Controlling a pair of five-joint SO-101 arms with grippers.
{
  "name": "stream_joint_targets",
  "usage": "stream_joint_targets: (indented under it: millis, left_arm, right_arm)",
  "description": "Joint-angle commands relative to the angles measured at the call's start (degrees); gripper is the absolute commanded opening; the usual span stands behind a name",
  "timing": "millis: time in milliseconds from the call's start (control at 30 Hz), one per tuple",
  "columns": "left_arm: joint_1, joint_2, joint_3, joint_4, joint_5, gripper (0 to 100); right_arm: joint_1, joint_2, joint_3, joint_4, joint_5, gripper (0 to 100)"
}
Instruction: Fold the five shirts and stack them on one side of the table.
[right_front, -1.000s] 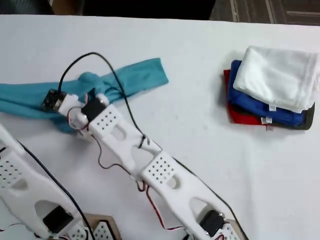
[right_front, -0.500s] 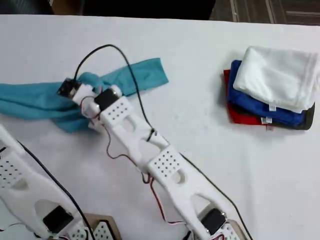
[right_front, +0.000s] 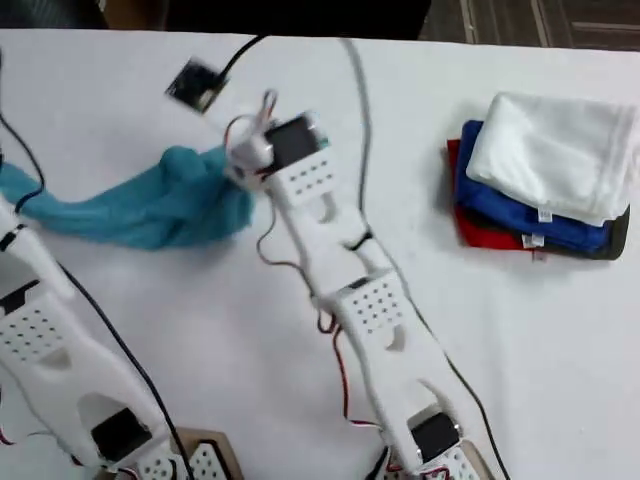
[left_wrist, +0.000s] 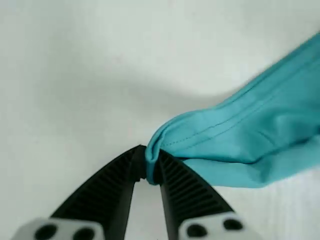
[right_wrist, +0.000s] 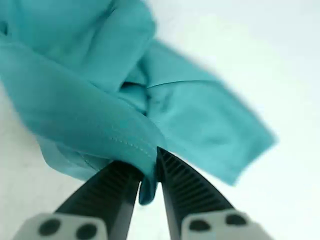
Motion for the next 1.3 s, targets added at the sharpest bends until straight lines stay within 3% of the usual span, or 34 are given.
stream_joint_targets:
  millis: [0,133,600,1267]
  left_arm:
    - [2.2,-2.7,-4.1,1.0,-0.1,2]
    - [3.7,-9.3,-6.4,1.0,1.6,2]
    - [3.7,-39.6,-6.0,1.0,11.5,2]
    - [3.4,-49.8,-6.0,1.1,13.6,2]
  right_arm:
    - [3.3,-12.1,-2.5,0.4,4.3,2.0]
    - [6.7,-20.7,-2.5,0.4,8.8,2.0]
    - [16.6,-48.4,-2.5,0.2,9.1,2.0]
    - [17.5,-68.5,-2.0,0.4,9.1,2.0]
